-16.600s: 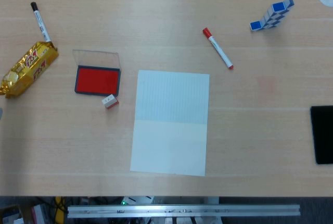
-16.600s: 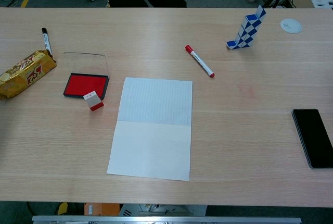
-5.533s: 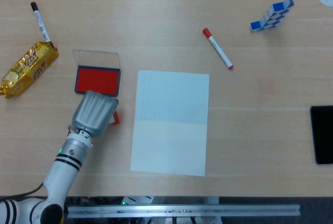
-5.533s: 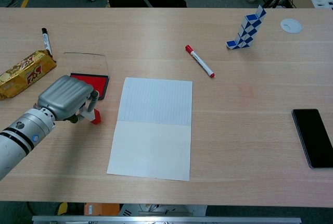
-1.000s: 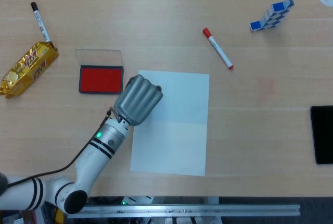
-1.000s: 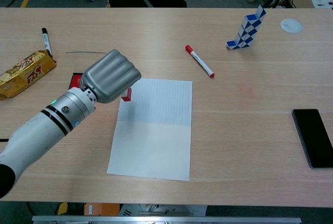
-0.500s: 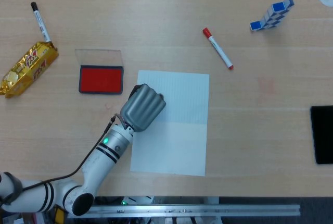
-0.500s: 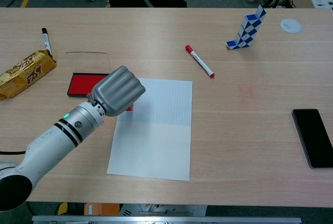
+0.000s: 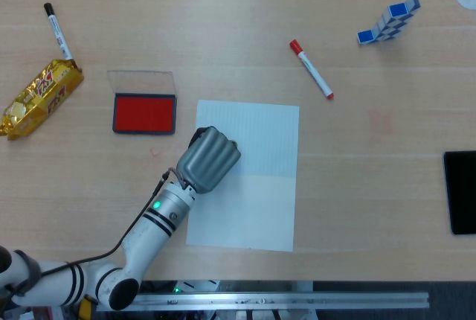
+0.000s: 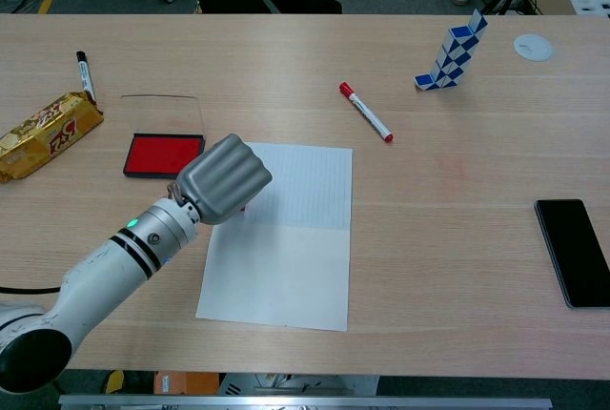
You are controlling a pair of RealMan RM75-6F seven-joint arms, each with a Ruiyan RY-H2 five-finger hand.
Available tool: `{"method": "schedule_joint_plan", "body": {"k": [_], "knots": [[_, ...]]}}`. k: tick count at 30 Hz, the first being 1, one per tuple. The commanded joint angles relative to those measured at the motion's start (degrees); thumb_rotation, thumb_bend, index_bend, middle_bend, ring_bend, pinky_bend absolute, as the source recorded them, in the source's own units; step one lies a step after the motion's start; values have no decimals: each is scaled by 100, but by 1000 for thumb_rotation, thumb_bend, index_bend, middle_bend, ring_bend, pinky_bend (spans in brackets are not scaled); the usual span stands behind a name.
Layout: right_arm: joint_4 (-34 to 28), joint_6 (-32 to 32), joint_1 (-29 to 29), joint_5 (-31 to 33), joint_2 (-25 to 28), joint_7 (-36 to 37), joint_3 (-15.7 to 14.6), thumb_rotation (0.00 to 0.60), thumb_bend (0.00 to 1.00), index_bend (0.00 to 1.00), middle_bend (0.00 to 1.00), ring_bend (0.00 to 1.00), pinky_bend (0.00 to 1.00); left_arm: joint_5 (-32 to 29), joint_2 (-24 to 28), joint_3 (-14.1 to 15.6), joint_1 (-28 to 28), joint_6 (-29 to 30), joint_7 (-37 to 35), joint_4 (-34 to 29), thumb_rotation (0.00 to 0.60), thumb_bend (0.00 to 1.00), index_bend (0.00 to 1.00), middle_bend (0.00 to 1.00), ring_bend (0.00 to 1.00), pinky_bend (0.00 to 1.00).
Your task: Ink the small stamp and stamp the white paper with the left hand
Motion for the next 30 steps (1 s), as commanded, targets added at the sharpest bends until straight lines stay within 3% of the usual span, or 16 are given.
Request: {"method": "schedule_joint_plan", "body": {"k": [1, 30], "knots": [[14, 3, -10, 9, -3, 12, -2, 600, 110, 239, 327, 259, 388, 10, -37, -12, 11, -28, -3, 41, 600, 274, 611, 1000, 1000, 1000], [121, 32, -85, 63, -20, 118, 11, 600, 110, 239, 327, 259, 388, -289, -181, -204, -54, -393, 237, 161, 600, 275, 584, 1000, 1000, 1000]]}}
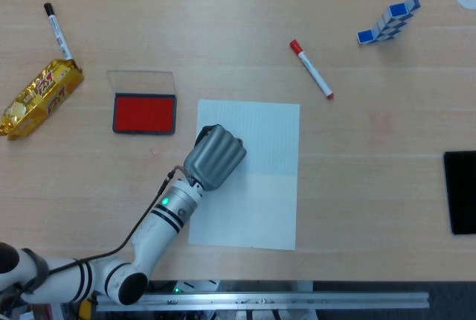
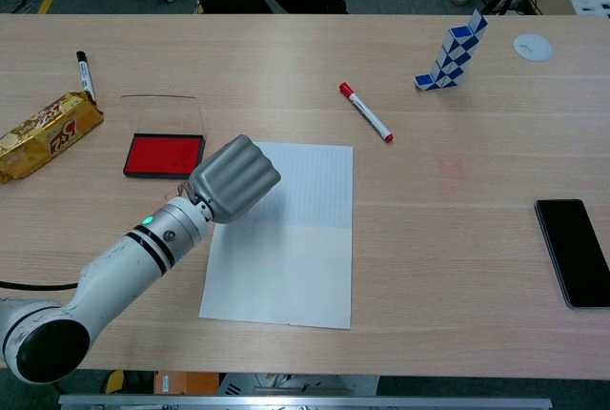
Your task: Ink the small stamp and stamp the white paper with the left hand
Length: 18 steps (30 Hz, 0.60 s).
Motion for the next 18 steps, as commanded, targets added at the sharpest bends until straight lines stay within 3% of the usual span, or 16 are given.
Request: {"method": "schedule_joint_plan", "body": {"k": [1, 9, 18], "knots": [[1, 6, -5, 2, 3, 3, 3, 600, 110, 239, 327, 259, 388, -11, -1, 2, -5, -12, 7, 11, 600, 275, 584, 1000, 1000, 1000], [8, 28, -27, 4, 0, 21, 5, 600, 110, 239, 327, 259, 388, 12, 50, 2, -1, 43, 4, -74, 600, 275, 584, 1000, 1000, 1000], [-25, 102, -45, -29, 24, 50, 32, 600, 110, 239, 327, 259, 388, 247, 511, -93, 87, 469, -122, -692, 600, 275, 584, 1000, 1000, 1000]]}}
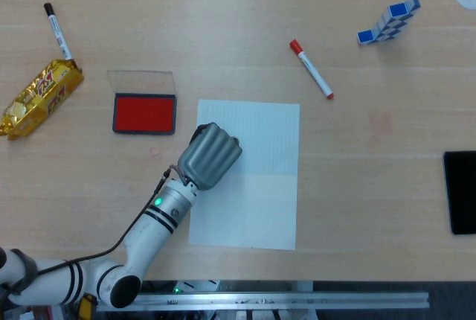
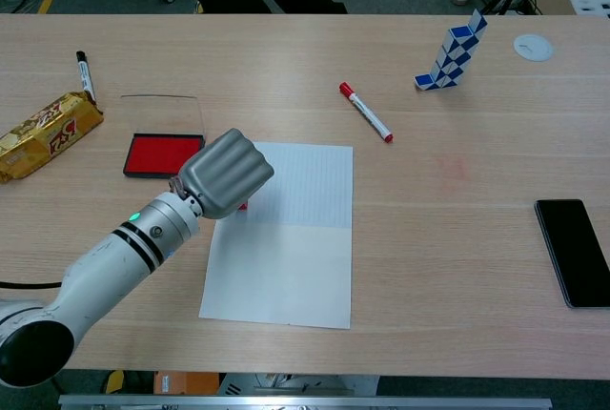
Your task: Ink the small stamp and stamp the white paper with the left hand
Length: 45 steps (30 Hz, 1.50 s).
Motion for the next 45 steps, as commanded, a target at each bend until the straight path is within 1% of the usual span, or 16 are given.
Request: {"method": "schedule_joint_plan", "body": {"k": [1, 7, 10, 15, 21, 28, 32, 45], "knots": [[-2, 7, 1, -6, -8, 10, 5, 600, 111, 239, 327, 259, 388, 121, 270, -48, 54, 195, -78, -314, 600, 275, 584, 1000, 1000, 1000], [6, -7, 23, -45, -41, 31, 4, 600, 111, 239, 327, 259, 388, 199, 590, -62, 138, 375, -145, -703, 600, 274, 583, 1000, 1000, 1000], [9, -5, 28, -64, -41, 39, 3, 600, 110, 239, 327, 259, 388, 194, 650, -59, 147, 380, -123, -791, 600, 275, 583, 1000, 1000, 1000], [-10, 40, 8, -65, -14, 34, 13, 600, 110, 239, 327, 259, 388, 213, 645, -59, 143, 344, -187, -758, 600, 275, 582, 1000, 1000, 1000], [-46, 56, -26, -55, -11, 9, -9, 600, 110, 239, 327, 259, 388, 128, 458, -177, 48, 175, -287, -428, 600, 275, 580, 1000, 1000, 1000], [-84, 51, -27, -25, 6, -60, 4, 600, 110, 239, 327, 259, 388, -36, 179, -350, -91, -32, -402, 150, 600, 275, 580, 1000, 1000, 1000], [-89, 13, -12, 1, -6, -90, 9, 600, 110, 239, 327, 259, 388, -101, 29, -387, -150, -107, -398, 392, 600, 275, 580, 1000, 1000, 1000], [-68, -34, -21, 72, -7, -114, 9, 600, 111, 239, 327, 259, 388, -242, -345, -433, -342, -344, -343, 869, 600, 275, 578, 1000, 1000, 1000]]}}
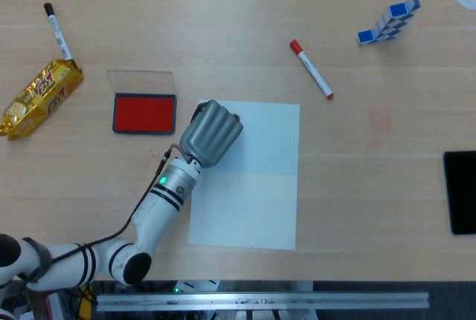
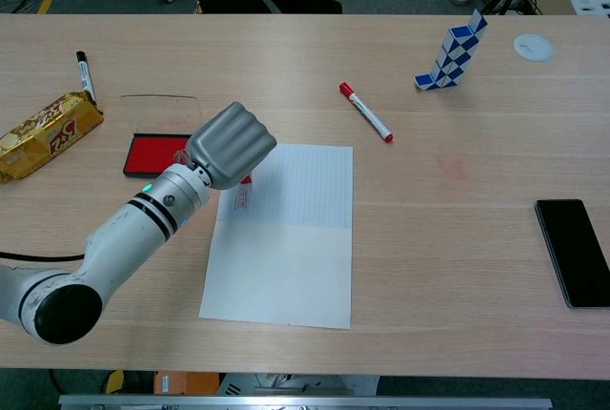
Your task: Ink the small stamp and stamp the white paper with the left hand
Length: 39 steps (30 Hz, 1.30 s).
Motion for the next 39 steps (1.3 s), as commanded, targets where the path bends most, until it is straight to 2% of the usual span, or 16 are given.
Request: {"method": "schedule_joint_plan", "body": {"k": [1, 12, 39], "knots": [[8, 0, -11, 16, 1, 0, -1, 600, 111, 239, 327, 259, 388, -43, -59, -11, -34, -49, 6, 86, 600, 275, 578, 1000, 1000, 1000], [16, -6, -17, 26, 15, 2, 4, 600, 110, 239, 327, 259, 388, -128, -205, 29, -61, -143, -85, 343, 600, 275, 577, 1000, 1000, 1000], [72, -10, -43, 57, -1, 32, 13, 600, 110, 239, 327, 259, 388, -238, -297, 80, -95, -176, -45, 425, 600, 274, 576, 1000, 1000, 1000]]}}
